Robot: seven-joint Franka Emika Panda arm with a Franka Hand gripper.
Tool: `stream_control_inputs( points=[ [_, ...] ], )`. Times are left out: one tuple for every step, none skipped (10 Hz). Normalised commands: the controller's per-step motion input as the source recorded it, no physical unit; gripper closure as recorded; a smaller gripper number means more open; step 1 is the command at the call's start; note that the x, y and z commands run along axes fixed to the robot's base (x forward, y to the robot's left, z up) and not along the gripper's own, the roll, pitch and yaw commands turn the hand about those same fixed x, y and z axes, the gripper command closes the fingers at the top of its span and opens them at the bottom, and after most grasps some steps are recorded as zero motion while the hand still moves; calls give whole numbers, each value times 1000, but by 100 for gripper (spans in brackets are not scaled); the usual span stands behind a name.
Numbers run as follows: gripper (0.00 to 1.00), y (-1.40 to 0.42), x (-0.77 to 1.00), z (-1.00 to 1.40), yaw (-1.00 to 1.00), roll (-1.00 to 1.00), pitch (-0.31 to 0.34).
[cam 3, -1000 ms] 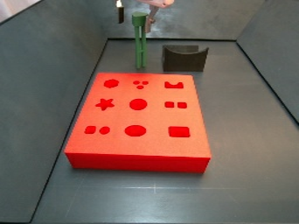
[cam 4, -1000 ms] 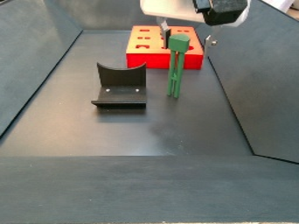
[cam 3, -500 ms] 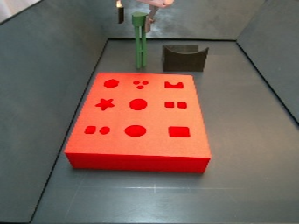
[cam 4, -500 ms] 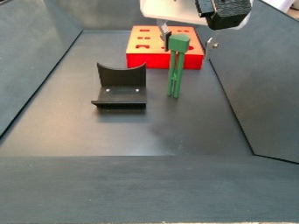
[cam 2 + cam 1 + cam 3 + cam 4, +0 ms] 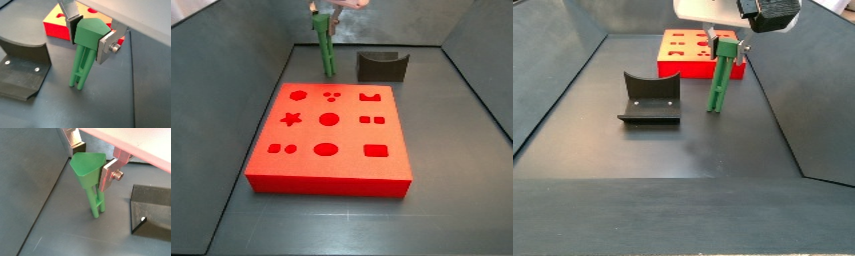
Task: Pick up the 3 prong object. Move up. Move to above the board. Insert the 3 prong object.
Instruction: Pick up the 3 prong object, then move up.
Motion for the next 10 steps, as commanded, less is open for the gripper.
stream_control_inputs(
  points=[
    [100,0,0,0,0,0,0],
    [100,0,0,0,0,0,0],
    [100,0,0,0,0,0,0],
    [100,0,0,0,0,0,0],
    [100,0,0,0,0,0,0],
    [100,0,0,0,0,0,0],
    [100,0,0,0,0,0,0],
    [100,0,0,0,0,0,0],
    [100,0,0,833,0,0,0],
    [100,-24,-4,831,-11,-1,2]
  ],
)
